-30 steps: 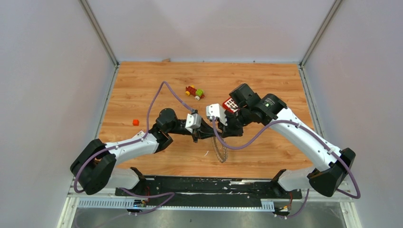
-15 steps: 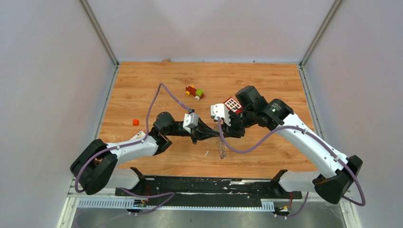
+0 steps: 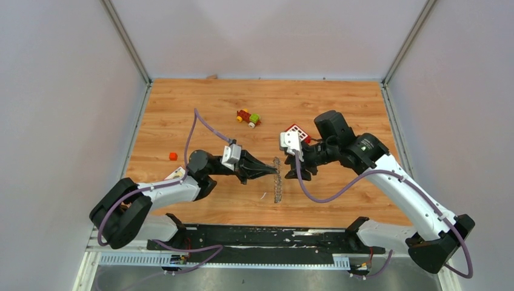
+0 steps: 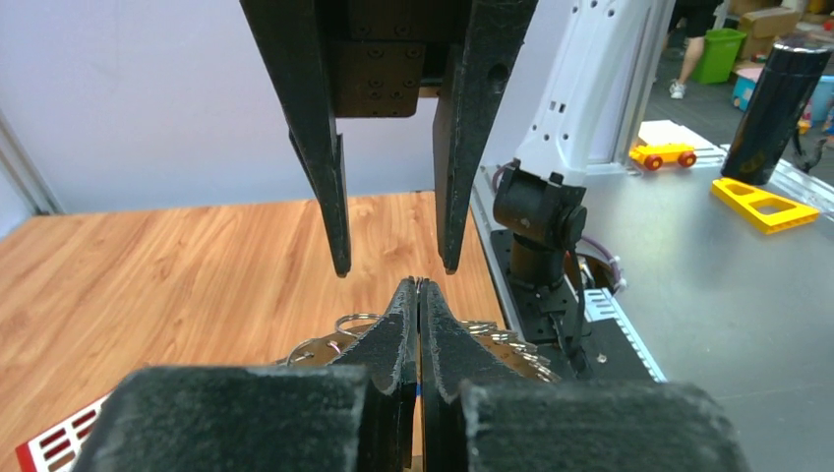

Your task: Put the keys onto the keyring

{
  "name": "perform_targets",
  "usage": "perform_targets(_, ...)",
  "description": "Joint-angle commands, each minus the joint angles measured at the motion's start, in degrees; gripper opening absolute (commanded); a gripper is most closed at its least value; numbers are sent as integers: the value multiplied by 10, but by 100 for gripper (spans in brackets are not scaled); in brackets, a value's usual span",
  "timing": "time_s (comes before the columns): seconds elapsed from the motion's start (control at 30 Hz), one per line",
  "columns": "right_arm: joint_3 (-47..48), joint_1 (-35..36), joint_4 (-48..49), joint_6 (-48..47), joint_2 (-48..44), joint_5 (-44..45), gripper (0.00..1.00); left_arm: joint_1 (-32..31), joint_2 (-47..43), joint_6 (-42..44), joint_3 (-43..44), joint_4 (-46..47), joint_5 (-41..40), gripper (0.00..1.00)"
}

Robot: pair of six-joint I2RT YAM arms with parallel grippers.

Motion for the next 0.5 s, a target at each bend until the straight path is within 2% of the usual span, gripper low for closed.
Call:
perform_targets(0.0, -13, -3, 31, -14, -15, -72, 45, 3, 2, -45, 0, 110, 13, 0)
perform_targets(0.17, -28, -2, 41, -20, -11, -114, 40, 3, 8, -73, -1, 153, 18, 0)
perform_targets(0.47, -54, -3, 67, -20, -10, -135, 38, 2, 20, -99, -5, 201, 25, 0)
